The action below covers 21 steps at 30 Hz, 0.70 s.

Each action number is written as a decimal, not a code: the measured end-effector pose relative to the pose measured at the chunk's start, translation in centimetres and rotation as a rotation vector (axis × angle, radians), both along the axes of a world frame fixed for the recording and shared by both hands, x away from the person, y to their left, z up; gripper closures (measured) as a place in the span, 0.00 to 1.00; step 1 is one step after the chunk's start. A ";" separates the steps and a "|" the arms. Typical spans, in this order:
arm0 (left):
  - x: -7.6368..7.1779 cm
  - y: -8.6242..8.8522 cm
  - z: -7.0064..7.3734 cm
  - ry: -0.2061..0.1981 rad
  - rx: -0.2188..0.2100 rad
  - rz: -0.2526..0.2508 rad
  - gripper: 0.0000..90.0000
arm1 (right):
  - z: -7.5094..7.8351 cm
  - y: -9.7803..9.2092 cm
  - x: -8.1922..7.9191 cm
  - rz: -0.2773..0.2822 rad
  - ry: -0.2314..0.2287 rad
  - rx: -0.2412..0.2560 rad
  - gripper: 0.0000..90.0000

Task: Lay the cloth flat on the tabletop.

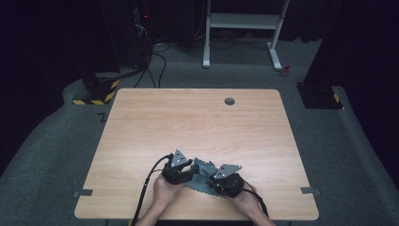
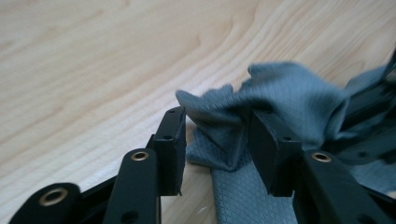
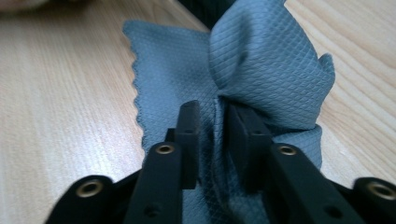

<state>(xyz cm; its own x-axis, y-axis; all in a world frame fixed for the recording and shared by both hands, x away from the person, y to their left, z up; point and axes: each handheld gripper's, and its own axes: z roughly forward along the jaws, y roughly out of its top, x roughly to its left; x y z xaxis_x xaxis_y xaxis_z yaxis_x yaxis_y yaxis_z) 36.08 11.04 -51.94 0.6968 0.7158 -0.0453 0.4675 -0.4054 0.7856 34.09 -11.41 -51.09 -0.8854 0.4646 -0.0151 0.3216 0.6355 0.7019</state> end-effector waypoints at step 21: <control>-0.3 -0.7 -0.6 -0.028 0.057 0.016 0.75 | 2.4 -3.5 7.0 -0.321 0.087 0.153 0.82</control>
<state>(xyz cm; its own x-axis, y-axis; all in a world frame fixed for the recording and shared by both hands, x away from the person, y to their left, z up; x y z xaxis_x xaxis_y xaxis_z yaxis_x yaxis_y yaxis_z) 35.74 10.37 -52.52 0.6860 0.7275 0.0149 0.4526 -0.4426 0.7741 41.08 -14.91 -48.73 -0.6890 0.7101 0.1451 0.5502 0.3821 0.7425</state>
